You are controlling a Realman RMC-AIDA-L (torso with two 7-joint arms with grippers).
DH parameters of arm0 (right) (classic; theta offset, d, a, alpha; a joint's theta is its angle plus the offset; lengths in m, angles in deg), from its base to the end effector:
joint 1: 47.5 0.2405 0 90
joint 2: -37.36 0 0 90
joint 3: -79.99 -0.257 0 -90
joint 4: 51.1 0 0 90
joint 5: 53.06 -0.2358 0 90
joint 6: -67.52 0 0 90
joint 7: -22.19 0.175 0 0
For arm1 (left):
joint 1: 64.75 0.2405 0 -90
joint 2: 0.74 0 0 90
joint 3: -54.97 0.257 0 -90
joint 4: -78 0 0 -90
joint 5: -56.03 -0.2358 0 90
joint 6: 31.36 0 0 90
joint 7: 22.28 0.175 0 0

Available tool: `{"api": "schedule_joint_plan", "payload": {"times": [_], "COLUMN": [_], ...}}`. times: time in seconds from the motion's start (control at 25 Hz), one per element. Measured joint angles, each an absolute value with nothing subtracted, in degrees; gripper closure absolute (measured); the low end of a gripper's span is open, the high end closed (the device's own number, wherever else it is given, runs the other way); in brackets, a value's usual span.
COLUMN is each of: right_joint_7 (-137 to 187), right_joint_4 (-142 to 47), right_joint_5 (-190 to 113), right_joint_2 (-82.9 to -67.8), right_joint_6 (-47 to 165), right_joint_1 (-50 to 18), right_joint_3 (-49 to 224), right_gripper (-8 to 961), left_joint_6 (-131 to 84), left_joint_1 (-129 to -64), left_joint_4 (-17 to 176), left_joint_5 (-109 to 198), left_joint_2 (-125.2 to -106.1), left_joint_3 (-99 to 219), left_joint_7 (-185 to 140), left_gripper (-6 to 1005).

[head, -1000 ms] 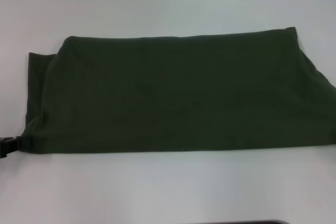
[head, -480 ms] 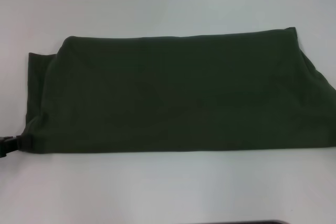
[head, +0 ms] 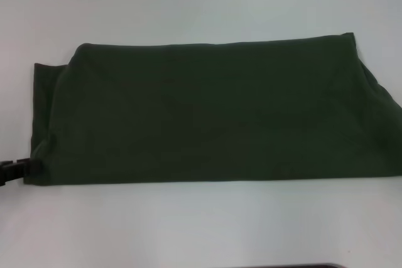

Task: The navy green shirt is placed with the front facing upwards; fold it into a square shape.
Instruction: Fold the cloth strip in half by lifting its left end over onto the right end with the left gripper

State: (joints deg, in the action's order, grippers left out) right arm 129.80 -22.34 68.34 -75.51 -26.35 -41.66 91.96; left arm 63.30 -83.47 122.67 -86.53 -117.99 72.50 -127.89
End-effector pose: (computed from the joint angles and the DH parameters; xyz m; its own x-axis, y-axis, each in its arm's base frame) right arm 0.4389 0.1973 0.0441 -0.0993 -0.6926 -0.7144 -0.9833 -0.0416 0.1770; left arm -0.4029 0.2615 0.0263 0.3277 0.8607 0.3896 0.9439 -0.3162 -0.0953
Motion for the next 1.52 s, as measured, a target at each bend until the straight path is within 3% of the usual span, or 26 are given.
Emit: {"api": "schedule_joint_plan", "payload": {"times": [0.44,0.92,1.12,1.4,1.52], "right_joint_7": [129.6,127.9,127.4,128.3,129.6], "right_joint_4": [-21.3,-21.3,-21.4,-22.9,-23.0], "right_joint_5": [68.3,68.3,68.8,69.6,69.6], "right_joint_2": [-74.96,-74.78,-75.15,-75.79,-76.11], "right_joint_6": [-28.9,-31.8,-32.2,-29.1,-26.9], "right_joint_1": [-39.7,-35.1,-30.7,-23.7,-21.0], "right_joint_3": [88.6,87.8,88.3,94.5,98.3], "right_gripper": [358,277,243,113,134], "left_joint_6": [63.7,64.0,62.8,59.6,58.4], "left_joint_1": [-84.1,-87.4,-89.3,-92.4,-92.9], "left_joint_4": [123.0,122.2,120.2,116.6,115.8], "left_joint_5": [-85.8,-79.1,-74.8,-74.0,-73.8], "left_joint_2": [-117.24,-116.18,-116.44,-117.36,-117.82], "left_joint_3": [68.0,64.8,65.2,65.4,65.4], "left_joint_7": [-127.9,-127.8,-127.3,-124.6,-123.3], "left_gripper": [578,484,251,154,112]}}
